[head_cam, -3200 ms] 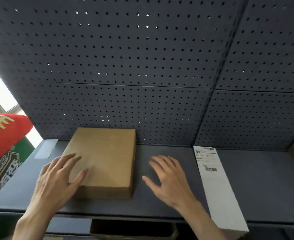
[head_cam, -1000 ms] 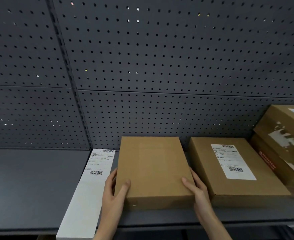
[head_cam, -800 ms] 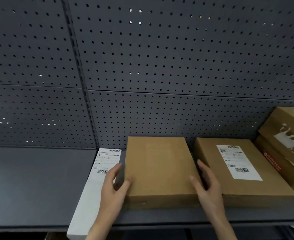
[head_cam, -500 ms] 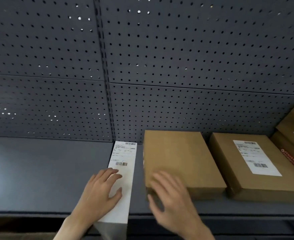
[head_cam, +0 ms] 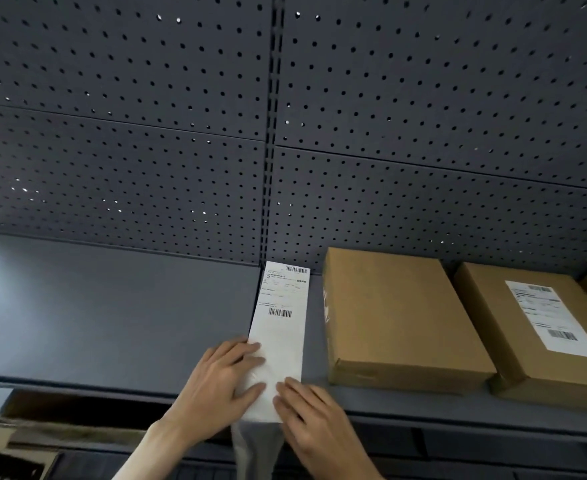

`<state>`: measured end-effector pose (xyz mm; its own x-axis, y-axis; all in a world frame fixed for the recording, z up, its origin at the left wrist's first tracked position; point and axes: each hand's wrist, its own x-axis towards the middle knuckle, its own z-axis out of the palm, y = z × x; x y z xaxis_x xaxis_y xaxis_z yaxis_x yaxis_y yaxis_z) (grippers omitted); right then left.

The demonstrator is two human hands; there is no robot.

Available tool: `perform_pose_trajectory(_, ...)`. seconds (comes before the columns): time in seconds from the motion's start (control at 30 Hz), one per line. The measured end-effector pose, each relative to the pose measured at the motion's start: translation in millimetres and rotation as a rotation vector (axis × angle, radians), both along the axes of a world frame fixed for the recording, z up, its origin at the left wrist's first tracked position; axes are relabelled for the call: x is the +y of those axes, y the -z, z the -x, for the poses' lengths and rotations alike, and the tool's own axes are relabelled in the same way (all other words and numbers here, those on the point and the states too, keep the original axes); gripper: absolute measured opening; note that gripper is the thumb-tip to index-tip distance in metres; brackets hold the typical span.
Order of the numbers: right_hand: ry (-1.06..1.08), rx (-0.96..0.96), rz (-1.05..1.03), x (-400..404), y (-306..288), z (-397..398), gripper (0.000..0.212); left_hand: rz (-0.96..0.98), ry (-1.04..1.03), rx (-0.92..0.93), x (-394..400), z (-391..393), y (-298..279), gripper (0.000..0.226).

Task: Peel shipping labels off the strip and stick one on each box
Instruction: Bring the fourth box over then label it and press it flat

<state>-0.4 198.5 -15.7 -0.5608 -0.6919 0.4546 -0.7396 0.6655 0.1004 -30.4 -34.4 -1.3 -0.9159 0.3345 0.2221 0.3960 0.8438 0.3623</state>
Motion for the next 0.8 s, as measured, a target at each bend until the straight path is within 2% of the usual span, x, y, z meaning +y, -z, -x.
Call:
perform_pose_trajectory(0.07,0.0,0.019,0.004,0.3,0.6,-3.3,0.018,-0.109,-0.034,-0.025,-0.6,3.1,-0.1,0.039)
perform_pose_trajectory(0.13,-0.01,0.044,0.019,1.3,-1.8,-7.6,0.017,-0.299,-0.095,-0.07,-0.3,5.5,-5.0,0.031)
perform_pose_trajectory(0.27,0.005,0.111,0.147,1.3,-17.7,-20.2,0.027,-0.662,-0.253,-0.133,4.6,6.7,-26.3,0.008)
perform_pose_trajectory(0.33,0.014,0.142,0.188,1.7,-24.9,-28.9,0.026,-0.735,-0.358,-0.237,5.1,8.4,-36.3,0.018)
perform_pose_trajectory(0.4,0.009,0.151,0.203,3.4,-29.3,-35.5,0.024,-0.754,-0.369,-0.441,4.8,11.9,-40.8,0.031)
perform_pose_trajectory(0.47,0.009,0.154,0.203,4.5,-29.5,-38.1,0.023,-0.735,-0.357,-0.558,6.7,15.2,-39.1,0.031)
perform_pose_trajectory(0.57,0.04,0.104,0.222,4.5,-25.4,-34.6,0.026,-0.79,-0.358,-0.541,10.5,19.9,-34.5,0.015)
perform_pose_trajectory(0.7,0.087,0.024,0.23,6.0,-31.0,-30.0,0.033,-1.021,-0.38,-0.509,19.8,26.6,-37.7,0.022)
perform_pose_trajectory(0.8,0.099,0.025,0.211,7.7,-36.8,-27.6,0.033,-1.275,-0.43,-0.573,25.7,30.2,-48.7,0.045)
